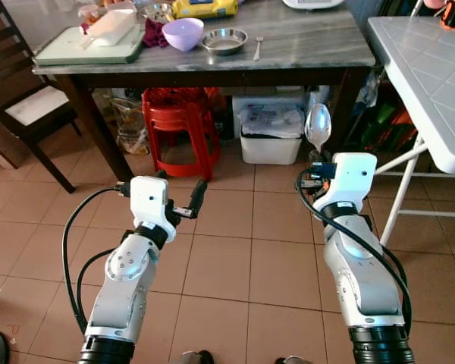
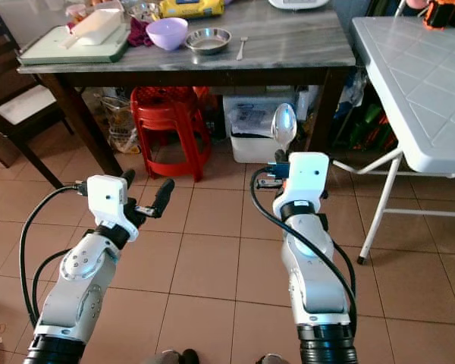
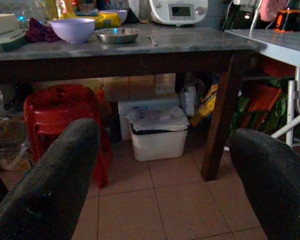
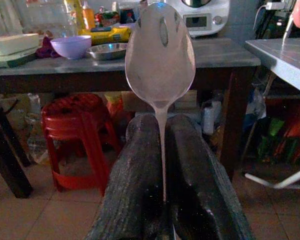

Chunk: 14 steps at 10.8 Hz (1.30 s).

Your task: Setting the table

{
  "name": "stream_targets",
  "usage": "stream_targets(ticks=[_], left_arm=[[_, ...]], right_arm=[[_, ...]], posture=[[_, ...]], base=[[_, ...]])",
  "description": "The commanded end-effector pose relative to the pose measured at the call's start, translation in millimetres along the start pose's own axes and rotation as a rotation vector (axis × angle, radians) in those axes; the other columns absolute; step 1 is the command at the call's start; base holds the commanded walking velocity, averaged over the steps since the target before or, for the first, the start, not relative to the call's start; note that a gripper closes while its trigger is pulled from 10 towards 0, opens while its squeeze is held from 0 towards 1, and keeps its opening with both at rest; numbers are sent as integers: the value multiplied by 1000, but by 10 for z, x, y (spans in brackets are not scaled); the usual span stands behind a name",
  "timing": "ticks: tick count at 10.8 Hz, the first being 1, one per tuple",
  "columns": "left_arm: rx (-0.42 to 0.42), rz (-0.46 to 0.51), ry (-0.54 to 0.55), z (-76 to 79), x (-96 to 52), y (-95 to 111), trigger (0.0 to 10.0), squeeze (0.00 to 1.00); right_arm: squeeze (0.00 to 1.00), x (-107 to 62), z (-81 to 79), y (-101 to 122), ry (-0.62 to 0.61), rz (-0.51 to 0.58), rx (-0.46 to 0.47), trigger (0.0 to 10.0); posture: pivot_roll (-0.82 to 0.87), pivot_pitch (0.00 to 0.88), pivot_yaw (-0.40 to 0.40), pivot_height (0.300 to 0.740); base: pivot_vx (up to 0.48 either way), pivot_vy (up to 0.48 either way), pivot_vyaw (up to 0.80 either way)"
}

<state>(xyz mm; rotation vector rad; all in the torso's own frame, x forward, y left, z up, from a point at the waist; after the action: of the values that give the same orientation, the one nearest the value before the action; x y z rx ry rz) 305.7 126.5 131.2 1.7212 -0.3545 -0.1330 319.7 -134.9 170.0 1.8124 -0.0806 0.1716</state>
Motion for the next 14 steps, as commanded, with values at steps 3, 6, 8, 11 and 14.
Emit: stream_targets(ticks=[3, 6, 8, 11, 14], left_arm=[[4, 10, -2, -20, -6, 23, 10000, 0], [4, 10, -3, -2, -10, 16, 10000, 0], [7, 9, -4, -8, -5, 7, 10000, 0], [10, 9, -3, -11, 35, -16, 10000, 0], [-9, 17, -15, 92, 36, -38, 10000, 0]], right_arm=[[0, -12, -5, 4, 0, 7, 0, 10000], [0, -6, -8, -2, 5, 5, -5, 10000], [0, -9, -21, -27, 14, 2, -10, 10000], [0, 13, 15, 19, 19, 19, -38, 10000], [0, -44, 40, -21, 17, 12, -55, 10000]], posture=[[-15, 103, 84, 740], [-14, 101, 83, 740], [-17, 90, 83, 740], [-37, 67, 81, 740], [-41, 52, 76, 740]], base=[[280, 0, 0], [335, 0, 0], [351, 0, 0], [354, 0, 0], [480, 0, 0]])
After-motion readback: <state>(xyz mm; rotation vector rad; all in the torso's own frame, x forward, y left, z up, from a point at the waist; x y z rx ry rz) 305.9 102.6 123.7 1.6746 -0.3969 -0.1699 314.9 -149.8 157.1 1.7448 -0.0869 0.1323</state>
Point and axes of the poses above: a point about 5 cm out from each wrist's last joint towards the gripper, its own x axis pointing out of the wrist towards the gripper, its own y axis along the axis of the wrist's last joint, z = x × y, the point moved 1 cm from there along x, pointing out of the wrist towards the gripper, and after that the axes turned 13 degrees about x, right-handed, at the moved point
